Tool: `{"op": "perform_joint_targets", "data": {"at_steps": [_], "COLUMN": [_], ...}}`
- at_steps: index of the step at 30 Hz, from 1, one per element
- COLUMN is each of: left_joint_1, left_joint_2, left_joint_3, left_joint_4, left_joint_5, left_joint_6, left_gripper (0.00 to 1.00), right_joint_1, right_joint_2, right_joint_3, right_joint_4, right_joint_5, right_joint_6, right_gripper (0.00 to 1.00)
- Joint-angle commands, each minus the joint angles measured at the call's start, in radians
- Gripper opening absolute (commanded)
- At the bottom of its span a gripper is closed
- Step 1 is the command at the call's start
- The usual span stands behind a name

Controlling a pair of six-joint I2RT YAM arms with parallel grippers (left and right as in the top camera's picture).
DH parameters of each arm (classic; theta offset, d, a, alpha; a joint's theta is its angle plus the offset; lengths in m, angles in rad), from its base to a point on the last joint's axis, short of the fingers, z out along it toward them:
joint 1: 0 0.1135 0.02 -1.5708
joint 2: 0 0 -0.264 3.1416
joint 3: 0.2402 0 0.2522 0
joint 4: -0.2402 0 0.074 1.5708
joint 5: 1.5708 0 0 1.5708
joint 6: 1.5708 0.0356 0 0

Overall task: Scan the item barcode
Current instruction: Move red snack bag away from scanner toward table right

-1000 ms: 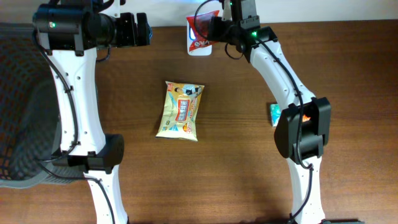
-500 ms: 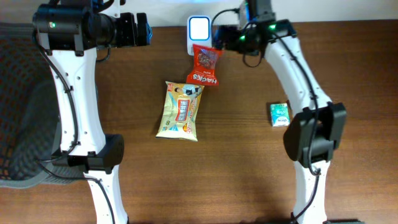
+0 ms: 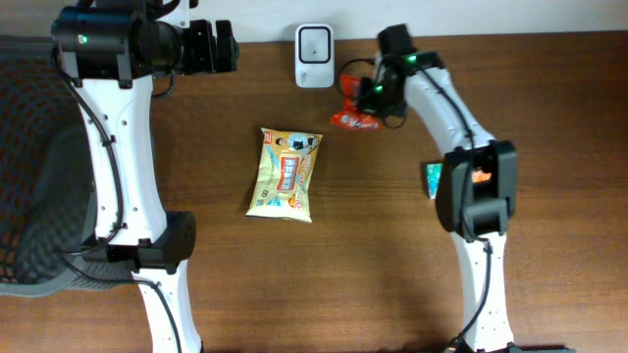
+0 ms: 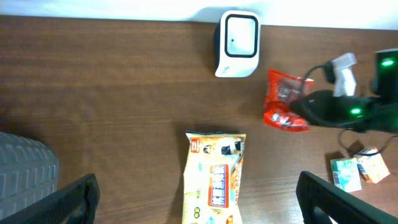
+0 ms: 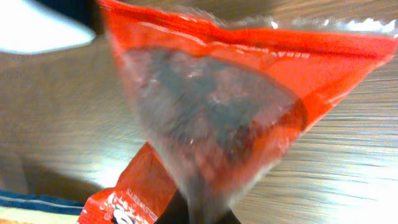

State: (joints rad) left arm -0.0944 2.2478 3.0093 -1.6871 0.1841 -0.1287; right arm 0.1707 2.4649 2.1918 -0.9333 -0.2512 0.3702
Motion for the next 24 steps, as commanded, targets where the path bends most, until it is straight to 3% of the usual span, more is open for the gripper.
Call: {"op": "perform_joint_targets", "data": {"at_steps": [1,4,8,11,12,13,15,16,17,20,24], "left_joint_1": [-0.003,-0.003,-0.003,-0.003,-0.003,-0.003,-0.003,-0.003,-0.003,-0.003,-0.003], "left_joint_2": [-0.016,-0.016,-0.016,-0.016,-0.016,-0.016,-0.016,-0.016,-0.016,-0.016,-0.016], "left_joint_3": [0.012,0.012,0.012,0.012,0.012,0.012,0.012,0.012,0.012,0.012,0.012], "left_joint_4": [-0.001,-0.001,-0.001,-0.001,-0.001,-0.001,-0.001,-0.001,-0.001,-0.001,-0.001], "left_joint_5": [0.006,0.006,0.006,0.006,0.006,0.006,0.006,0.006,0.006,0.006,0.006], "left_joint_6": [-0.006,-0.006,-0.006,-0.006,-0.006,-0.006,-0.006,-0.006,-0.006,-0.006,-0.006], "left_gripper": [0.99,0.99,0.99,0.99,0.99,0.99,0.99,0.99,0.99,0.99,0.99], "right_joint_1": [-0.111,-0.283,-0.557,-0.608,-0.579,-0.538,-0.464,-0.426,-0.385,-0.315,-0.295], "right_joint_2": [-0.225,-0.348,-0.368,-0.365,-0.365,-0.364,-0.364,-0.364,-0.364,-0.364,-0.362], "right_joint_3": [-0.003,-0.003,-0.005,-0.011,-0.040,-0.090,-0.199,-0.265,-0.351,-0.494,-0.478], "right_joint_4": [-0.041,-0.107,-0.276,-0.355,-0.373,-0.376,-0.346,-0.305,-0.231,-0.068,-0.053], "right_joint_5": [0.028,0.042,0.204,0.008,-0.045,-0.045,-0.045,-0.027,0.015,0.152,0.229], "right_joint_6": [0.001,-0.042,-0.107,-0.257,-0.296,-0.296,-0.306,-0.314,-0.314,-0.315,-0.352], "right_gripper": [0.04,0.04,0.04,0.04,0.20,0.29,0.31,0.40,0.66,0.75,0.80]}}
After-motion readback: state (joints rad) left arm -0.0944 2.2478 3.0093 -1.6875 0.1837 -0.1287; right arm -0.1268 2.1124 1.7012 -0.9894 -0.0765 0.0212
